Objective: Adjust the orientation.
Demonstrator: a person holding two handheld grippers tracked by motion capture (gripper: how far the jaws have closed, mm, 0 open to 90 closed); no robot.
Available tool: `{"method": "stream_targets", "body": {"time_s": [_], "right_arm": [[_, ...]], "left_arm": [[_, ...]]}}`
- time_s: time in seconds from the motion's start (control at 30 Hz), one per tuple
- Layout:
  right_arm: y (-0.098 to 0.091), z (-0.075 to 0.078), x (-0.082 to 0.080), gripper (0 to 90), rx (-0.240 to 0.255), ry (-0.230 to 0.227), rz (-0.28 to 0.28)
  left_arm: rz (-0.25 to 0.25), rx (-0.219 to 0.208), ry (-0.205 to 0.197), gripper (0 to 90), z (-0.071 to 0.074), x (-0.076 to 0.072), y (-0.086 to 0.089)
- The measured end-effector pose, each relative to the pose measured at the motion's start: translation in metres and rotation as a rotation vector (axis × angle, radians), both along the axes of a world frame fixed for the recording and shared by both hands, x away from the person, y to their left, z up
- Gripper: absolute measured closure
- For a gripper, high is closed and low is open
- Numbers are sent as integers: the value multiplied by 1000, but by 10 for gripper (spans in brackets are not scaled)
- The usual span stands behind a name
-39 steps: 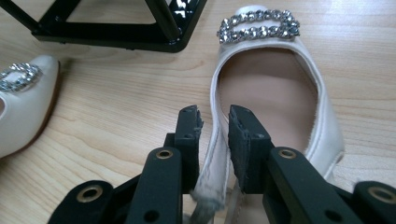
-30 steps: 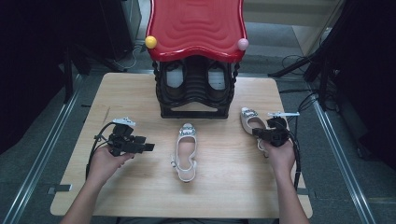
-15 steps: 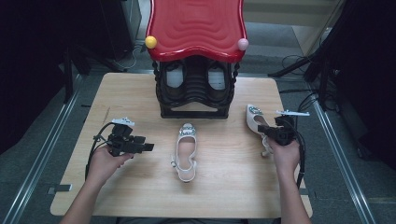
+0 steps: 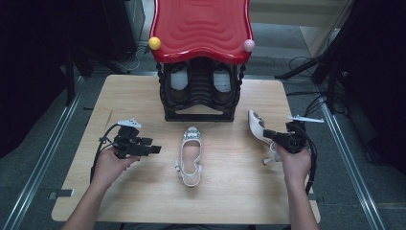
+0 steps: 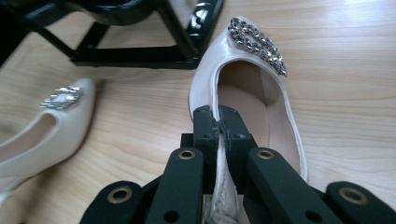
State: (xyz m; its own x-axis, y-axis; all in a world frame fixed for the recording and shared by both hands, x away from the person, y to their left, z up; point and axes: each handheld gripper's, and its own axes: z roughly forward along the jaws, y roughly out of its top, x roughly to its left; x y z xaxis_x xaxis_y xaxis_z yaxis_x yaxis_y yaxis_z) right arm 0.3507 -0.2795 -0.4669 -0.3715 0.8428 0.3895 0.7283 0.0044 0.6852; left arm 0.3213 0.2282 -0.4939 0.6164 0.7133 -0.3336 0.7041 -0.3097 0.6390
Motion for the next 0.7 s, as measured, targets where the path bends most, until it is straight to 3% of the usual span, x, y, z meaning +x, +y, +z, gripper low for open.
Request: {"method": "stream_targets", "body": {"time_s": [0.1,0.33,0.7], "right_arm": [[6,3,-5,877,9,1,26],[25,5,-16,877,-25,5,75],[68,1,-24,877,-76,13,176]], "left_arm": [[-9,4,-2,386,0,2,-3],[-35,6,-26,388,3,5,-13],[-52,18,-20,389,2,7,-19]]}}
